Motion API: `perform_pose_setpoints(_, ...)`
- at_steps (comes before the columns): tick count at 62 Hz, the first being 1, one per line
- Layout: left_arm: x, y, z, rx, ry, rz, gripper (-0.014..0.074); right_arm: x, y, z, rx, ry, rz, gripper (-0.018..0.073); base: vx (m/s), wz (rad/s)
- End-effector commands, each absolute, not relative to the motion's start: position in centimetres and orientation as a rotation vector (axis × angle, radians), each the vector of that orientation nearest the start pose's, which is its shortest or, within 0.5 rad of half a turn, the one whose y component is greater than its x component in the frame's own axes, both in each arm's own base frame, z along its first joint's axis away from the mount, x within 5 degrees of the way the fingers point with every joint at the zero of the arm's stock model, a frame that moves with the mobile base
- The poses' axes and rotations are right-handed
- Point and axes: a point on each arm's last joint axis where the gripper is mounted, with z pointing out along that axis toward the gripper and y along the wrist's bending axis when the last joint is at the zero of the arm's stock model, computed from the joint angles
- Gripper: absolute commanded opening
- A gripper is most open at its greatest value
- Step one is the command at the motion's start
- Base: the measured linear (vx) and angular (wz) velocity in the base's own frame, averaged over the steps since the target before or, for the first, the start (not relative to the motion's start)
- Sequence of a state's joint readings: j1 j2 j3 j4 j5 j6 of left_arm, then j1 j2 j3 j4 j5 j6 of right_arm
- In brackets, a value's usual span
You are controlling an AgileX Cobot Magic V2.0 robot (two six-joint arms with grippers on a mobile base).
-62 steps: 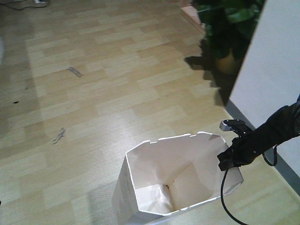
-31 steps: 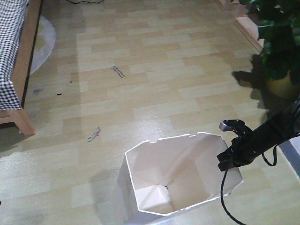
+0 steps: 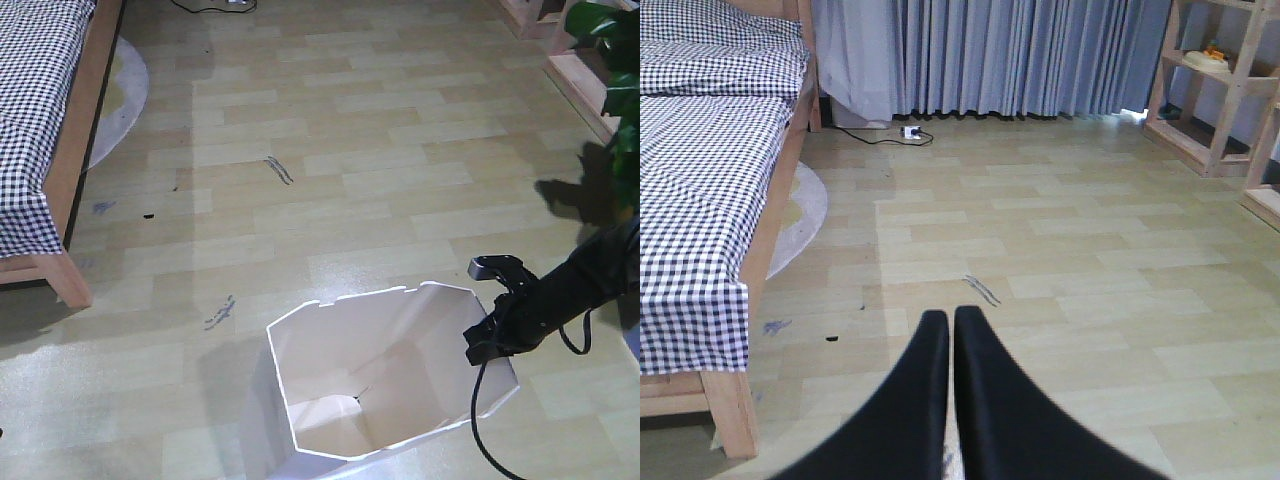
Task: Move trash bin to bedside with robot
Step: 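Carry the bin in the right gripper, driving toward the bed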
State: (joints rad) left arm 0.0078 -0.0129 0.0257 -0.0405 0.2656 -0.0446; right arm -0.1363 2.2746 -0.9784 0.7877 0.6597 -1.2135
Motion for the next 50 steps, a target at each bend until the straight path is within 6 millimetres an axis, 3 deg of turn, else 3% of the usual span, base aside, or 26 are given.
perform_pose_setpoints(1, 5.54, -0.03, 18.41, -0.08, 1.69, -0.072, -0.0006, 31.69, 0.77, 3.8, -0.534, 2.903, 0.946, -0.0005, 0.27, 0.07)
perform_pose_setpoints(50, 5.54, -0.03, 18.41, -0.08, 1.69, -0.072, -0.0006, 31.69, 0.77, 3.8, -0.534, 2.903, 0.946, -0.0005, 0.3, 0.09)
